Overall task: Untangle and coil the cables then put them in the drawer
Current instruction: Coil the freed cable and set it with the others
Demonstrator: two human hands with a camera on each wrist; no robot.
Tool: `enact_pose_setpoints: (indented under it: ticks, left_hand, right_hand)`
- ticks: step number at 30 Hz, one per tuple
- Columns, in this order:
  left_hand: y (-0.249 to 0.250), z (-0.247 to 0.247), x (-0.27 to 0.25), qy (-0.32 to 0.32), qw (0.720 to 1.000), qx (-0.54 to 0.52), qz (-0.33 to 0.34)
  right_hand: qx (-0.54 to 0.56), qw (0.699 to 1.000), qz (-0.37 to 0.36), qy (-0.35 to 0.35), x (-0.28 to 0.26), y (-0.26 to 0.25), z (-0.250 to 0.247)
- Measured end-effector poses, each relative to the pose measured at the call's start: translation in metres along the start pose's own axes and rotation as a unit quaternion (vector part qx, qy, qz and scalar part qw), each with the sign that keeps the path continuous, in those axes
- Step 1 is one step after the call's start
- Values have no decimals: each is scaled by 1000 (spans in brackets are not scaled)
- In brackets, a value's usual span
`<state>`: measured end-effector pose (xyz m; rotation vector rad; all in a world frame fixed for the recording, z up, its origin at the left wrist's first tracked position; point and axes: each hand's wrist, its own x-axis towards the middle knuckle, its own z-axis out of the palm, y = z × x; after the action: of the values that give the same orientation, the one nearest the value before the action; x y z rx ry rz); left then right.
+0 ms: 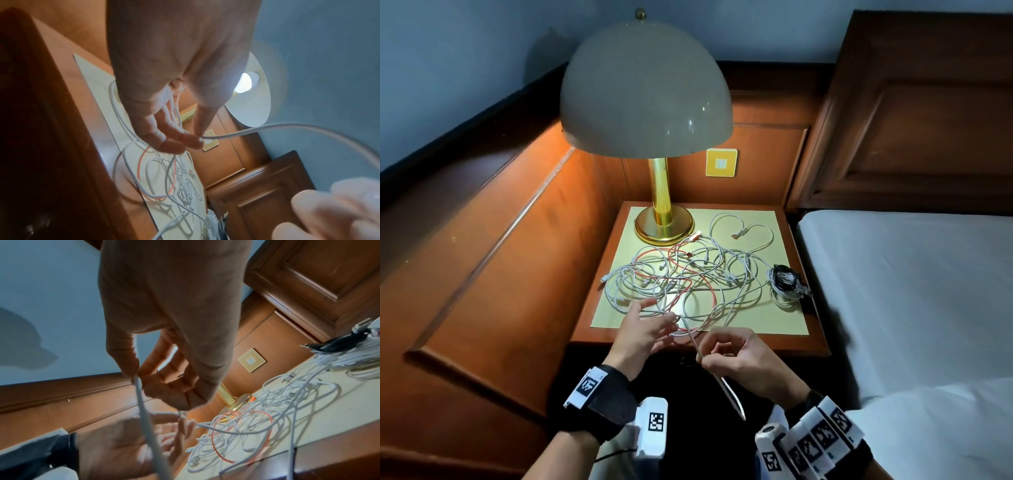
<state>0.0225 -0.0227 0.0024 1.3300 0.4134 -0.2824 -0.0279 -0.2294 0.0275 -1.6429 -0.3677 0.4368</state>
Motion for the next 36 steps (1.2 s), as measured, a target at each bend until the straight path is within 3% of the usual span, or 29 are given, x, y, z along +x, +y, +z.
enact_pose_setpoints:
  ticks: [3, 8, 11, 13, 16, 17, 21, 23, 27, 32, 36]
  left_hand:
    - [-4, -6, -3, 22, 999, 6, 47]
    - [-9, -11, -11, 20, 998, -3, 67]
    - [-10, -13, -12, 21, 998, -21, 57]
    - [-7, -14, -13, 18, 998, -27, 56]
    - [-4, -16, -17, 14, 998, -19, 64]
    - [-4, -17, -18, 12, 998, -13, 68]
    - [-14, -20, -20, 3, 998, 18, 67]
    - [-19, -20, -20, 6, 997, 38, 69]
    - [-25, -21, -16, 29, 992, 75, 93]
    - [-26, -17, -13, 7, 995, 57, 81]
    - [-26, -18, -10, 5, 993, 78, 87]
  right_hand:
    - [-17, 998, 50, -37, 0, 7, -2]
    - [21, 996, 67, 58, 21, 5, -10]
    - [138, 986, 73, 64, 39, 3, -10]
    - [173, 975, 91, 107, 50, 4, -10]
    - [13, 973, 84, 217, 62, 9, -11]
    - [-17, 974, 77, 212, 65, 10, -12]
    - [-70, 988, 131, 40, 73, 9, -10]
    - [-99, 986, 131, 1, 75, 14, -9]
    - [-252, 962, 101, -31, 80, 18, -10]
    - [-316, 945, 87, -17, 88, 21, 4]
    - [-285, 955, 85, 4, 86, 32, 14]
